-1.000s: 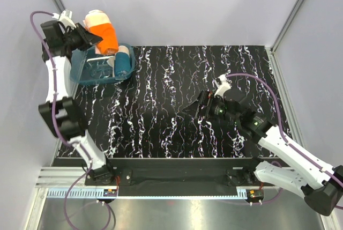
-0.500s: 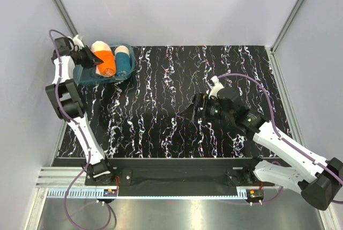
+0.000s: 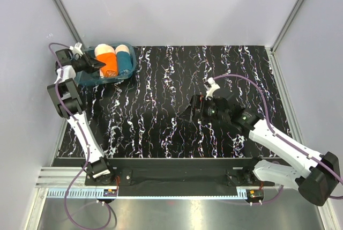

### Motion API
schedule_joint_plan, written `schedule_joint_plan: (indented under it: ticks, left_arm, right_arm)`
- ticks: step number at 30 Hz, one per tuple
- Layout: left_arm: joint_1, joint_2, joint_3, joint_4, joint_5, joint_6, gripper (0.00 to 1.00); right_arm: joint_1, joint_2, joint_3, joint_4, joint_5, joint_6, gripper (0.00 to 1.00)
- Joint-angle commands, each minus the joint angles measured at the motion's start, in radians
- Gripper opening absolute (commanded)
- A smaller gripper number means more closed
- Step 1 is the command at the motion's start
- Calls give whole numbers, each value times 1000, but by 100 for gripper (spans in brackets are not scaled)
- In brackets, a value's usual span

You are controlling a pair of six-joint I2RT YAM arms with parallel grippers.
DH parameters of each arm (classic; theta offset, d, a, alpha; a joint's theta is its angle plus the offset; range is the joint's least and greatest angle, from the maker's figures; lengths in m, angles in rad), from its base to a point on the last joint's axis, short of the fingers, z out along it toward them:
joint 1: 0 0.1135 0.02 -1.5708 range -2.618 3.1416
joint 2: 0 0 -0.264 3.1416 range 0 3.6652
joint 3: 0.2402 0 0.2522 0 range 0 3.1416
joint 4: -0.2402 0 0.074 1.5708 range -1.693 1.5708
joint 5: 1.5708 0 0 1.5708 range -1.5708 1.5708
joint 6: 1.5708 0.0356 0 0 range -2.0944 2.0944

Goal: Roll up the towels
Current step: Place the rolled towel into the container

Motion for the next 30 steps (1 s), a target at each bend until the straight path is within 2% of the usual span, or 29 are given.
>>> schedule_joint_plan:
  ticks: [1,5,8,11,12,14,15,17,18,19,20,26,30]
  left_arm:
    - [14,63,43,98,110,-61,0]
    - [21,103,44,104,117,-92,0]
    - [25,118,46,127,124,-124,10]
    - [30,132,75,98,90,-136,26]
    - [30,139,78,92,75,-144,37]
    - [30,141,84,81,70,-145,45]
    - [30,141,87,75,61,-142,54]
    - [31,139,89,69,58,-142,61]
    - [31,136,90,69,52,-150,74]
    - [33,133,89,72,48,-155,95]
    - [33,130,87,84,50,-174,99]
    - [37,77,83,123,26,-231,99]
    - [56,28,80,87,-60,-234,99]
  right_arm:
    - [5,18,9,45,-22,-22,100]
    - [3,43,15,56,-30,-20,100]
    - [3,60,22,68,-34,-16,100]
    - [2,83,23,88,-48,4,100]
    - [2,87,25,93,-54,6,100]
    - [3,95,31,96,-59,7,100]
    - [2,97,31,96,-59,7,100]
    - [0,95,32,94,-60,9,100]
    - [2,94,31,93,-60,10,100]
    - [2,91,29,94,-59,12,100]
    - [2,88,29,93,-56,13,100]
    - [2,75,23,93,-57,23,100]
    - [2,66,17,96,-63,30,100]
